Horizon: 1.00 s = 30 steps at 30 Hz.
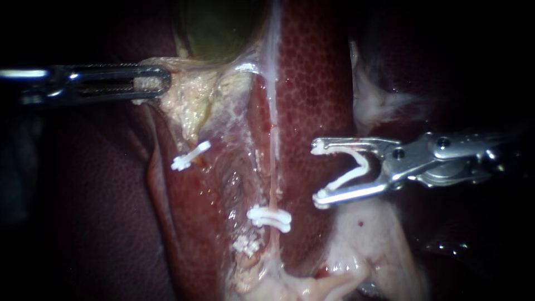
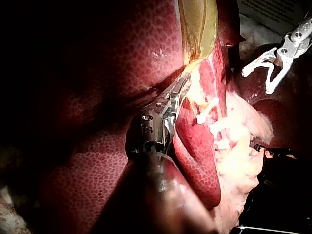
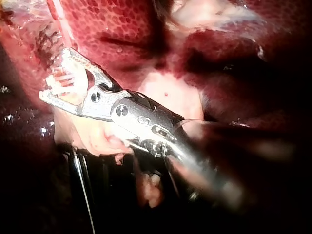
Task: Clipping third clip right tube
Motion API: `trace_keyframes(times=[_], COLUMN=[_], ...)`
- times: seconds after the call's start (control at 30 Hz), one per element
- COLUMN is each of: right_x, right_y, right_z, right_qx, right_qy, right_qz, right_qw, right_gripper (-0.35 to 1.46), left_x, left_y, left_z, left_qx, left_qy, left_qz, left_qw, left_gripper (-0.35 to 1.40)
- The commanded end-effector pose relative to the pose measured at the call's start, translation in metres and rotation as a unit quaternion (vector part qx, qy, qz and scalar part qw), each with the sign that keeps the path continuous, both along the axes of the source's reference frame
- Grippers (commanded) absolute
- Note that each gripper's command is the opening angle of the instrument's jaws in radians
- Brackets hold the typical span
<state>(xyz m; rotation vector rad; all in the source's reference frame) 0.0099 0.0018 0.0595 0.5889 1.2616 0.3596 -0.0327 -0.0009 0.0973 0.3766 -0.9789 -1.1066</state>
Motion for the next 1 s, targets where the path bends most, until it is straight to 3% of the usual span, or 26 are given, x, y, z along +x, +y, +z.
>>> trace_keyframes(times=[0.03, 0.27, 0.47, 1.0], right_x=[0.0003, 0.0016, 0.0026, 0.005], right_y=[-0.0004, -0.0021, -0.0028, -0.0036], right_z=[0.0009, 0.006, 0.0086, 0.0105], right_qx=[0.006, 0.032, 0.045, 0.063], right_qy=[-0.008, -0.028, -0.04, -0.047], right_qz=[-0.002, -0.002, 0.0, 0.006], right_qw=[1.0, 0.9991, 0.9982, 0.9969], right_gripper=[0.59, 0.59, 0.58, 0.58], left_x=[0.0, -0.0001, -0.0001, -0.0005], left_y=[0.0, -0.0001, -0.0002, -0.0005], left_z=[0.0001, 0.0, 0.0001, 0.0002], left_qx=[0.0, 0.0, -0.001, -0.002], left_qy=[0.0, 0.001, 0.001, 0.002], left_qz=[0.0, 0.0, -0.001, -0.002], left_qw=[1.0, 1.0, 1.0, 1.0], left_gripper=[-0.35, -0.35, -0.35, -0.35])
